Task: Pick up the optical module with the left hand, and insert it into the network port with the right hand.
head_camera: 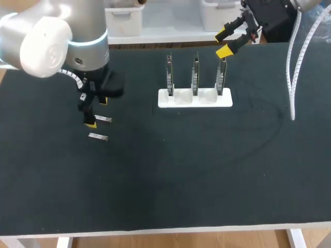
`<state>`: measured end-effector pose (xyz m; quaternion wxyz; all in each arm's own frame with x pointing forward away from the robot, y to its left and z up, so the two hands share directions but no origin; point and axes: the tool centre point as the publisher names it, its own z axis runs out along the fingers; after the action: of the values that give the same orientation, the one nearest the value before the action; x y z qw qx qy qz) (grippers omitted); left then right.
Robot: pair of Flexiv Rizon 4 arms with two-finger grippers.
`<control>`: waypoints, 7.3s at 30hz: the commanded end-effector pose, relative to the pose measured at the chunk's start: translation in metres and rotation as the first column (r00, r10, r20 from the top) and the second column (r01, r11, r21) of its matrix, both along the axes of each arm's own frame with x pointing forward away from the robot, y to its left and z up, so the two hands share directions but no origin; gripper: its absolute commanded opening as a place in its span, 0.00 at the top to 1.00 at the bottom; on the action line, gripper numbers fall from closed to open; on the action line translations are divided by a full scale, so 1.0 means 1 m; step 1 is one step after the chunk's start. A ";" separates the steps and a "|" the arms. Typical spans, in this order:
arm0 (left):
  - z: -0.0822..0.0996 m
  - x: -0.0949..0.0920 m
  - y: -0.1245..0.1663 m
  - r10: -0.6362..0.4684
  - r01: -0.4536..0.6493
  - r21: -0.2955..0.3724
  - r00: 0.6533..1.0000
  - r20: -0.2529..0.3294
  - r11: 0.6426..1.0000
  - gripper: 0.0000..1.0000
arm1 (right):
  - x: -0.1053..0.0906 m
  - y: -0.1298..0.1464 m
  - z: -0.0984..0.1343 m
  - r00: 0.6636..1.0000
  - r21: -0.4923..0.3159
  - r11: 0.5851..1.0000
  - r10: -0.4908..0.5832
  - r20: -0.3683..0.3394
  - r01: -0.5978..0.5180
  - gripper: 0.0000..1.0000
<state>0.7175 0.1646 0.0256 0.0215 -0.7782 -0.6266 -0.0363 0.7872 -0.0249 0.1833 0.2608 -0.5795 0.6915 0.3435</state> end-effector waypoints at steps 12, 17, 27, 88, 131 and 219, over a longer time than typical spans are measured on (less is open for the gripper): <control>-0.008 0.013 0.000 -0.027 0.026 -0.025 1.000 -0.013 0.999 0.00 | -0.004 0.000 0.000 1.000 -0.001 1.000 -0.005 0.005 0.005 0.00; -0.012 0.015 0.000 -0.025 0.024 -0.033 1.000 -0.019 0.999 0.00 | -0.004 0.000 0.000 1.000 -0.001 1.000 -0.005 0.005 0.005 0.00; -0.021 0.021 0.004 0.011 -0.013 -0.056 0.999 -0.043 0.998 0.00 | -0.004 0.000 0.000 1.000 -0.001 1.000 -0.005 0.005 0.005 0.00; -0.035 0.021 0.003 0.051 -0.052 -0.066 0.998 -0.024 0.996 0.00 | -0.004 0.000 0.000 1.000 -0.001 1.000 -0.005 0.005 0.005 0.00; -0.039 0.028 0.011 0.020 -0.021 -0.039 1.000 -0.018 0.999 0.72 | -0.004 0.000 0.000 1.000 -0.001 1.000 -0.005 0.005 0.005 0.00; 0.172 0.091 -0.099 -0.002 -0.360 -0.850 0.920 -0.391 0.384 1.00 | -0.004 0.000 0.000 1.000 -0.001 1.000 -0.005 0.005 0.005 0.00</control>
<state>0.8035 0.0656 0.1979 -0.3028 -0.5795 -0.6164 0.4388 0.7871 -0.0249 0.1833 0.2609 -0.5794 0.6916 0.3434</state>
